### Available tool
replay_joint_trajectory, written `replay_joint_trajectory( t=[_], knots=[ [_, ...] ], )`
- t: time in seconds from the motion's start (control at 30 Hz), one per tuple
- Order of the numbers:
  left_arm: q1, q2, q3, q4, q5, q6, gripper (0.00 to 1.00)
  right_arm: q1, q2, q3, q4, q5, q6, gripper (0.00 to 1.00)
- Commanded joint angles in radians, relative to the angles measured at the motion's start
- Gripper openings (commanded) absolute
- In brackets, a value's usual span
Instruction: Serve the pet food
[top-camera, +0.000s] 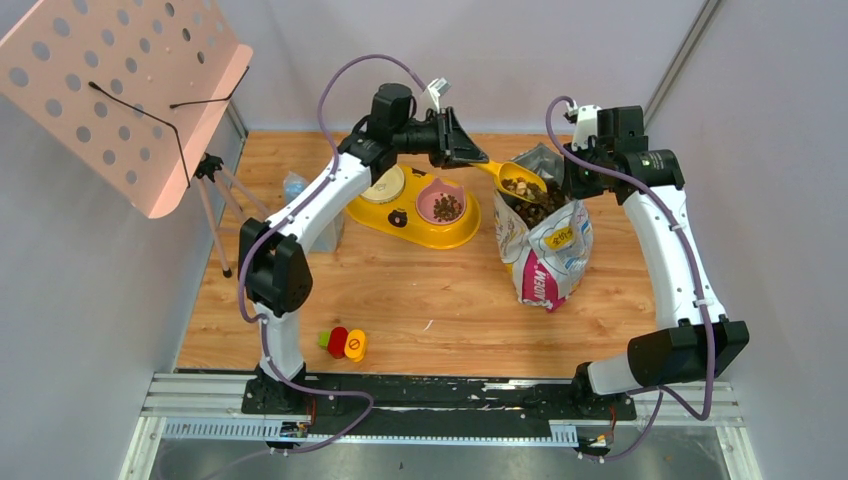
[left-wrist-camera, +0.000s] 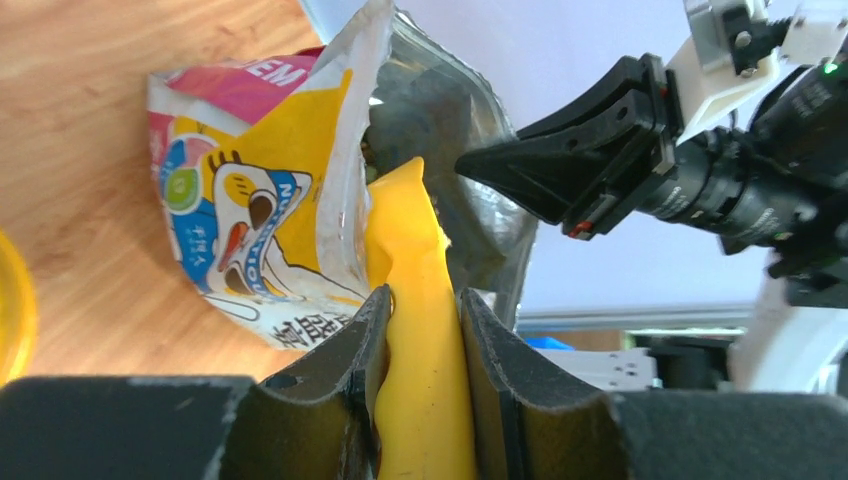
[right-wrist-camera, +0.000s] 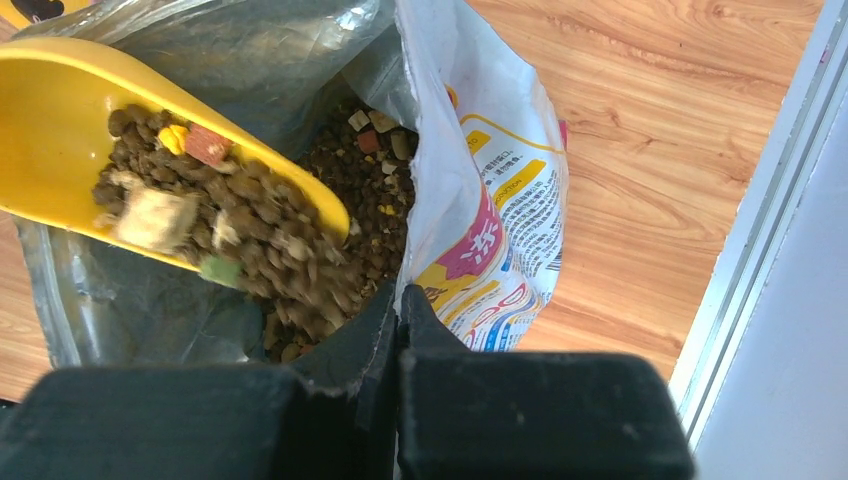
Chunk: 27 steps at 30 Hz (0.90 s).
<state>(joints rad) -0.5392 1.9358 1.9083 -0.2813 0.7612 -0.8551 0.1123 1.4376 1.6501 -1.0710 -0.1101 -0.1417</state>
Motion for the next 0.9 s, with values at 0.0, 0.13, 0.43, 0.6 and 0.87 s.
replay_joint_trajectory(
  t=[0.0, 0.13, 0.43, 0.6, 0.87],
  knots=[
    [0.071, 0.002, -0.105, 0.334, 0.177, -0.315, 0.0, 0.0, 0.015, -0.001, 0.025, 0.0, -0.01, 0.0],
    [0.113, -0.03, -0.2, 0.362, 0.22, -0.462, 0.0, -0.002, 0.014, -0.018, 0.007, 0.005, -0.01, 0.0],
    [0.086, 0.037, -0.133, 0.51, 0.244, -0.69, 0.0, -0.001, 0.054, 0.019, -0.047, 0.015, -0.04, 0.0],
    [0.129, -0.036, -0.249, 0.787, 0.163, -0.839, 0.0, -0.002, 0.053, 0.01, -0.046, 0.036, -0.062, 0.0],
    [0.103, 0.035, -0.213, 0.857, 0.183, -0.906, 0.0, -0.002, 0.073, 0.042, -0.06, 0.055, -0.086, 0.0]
  ],
)
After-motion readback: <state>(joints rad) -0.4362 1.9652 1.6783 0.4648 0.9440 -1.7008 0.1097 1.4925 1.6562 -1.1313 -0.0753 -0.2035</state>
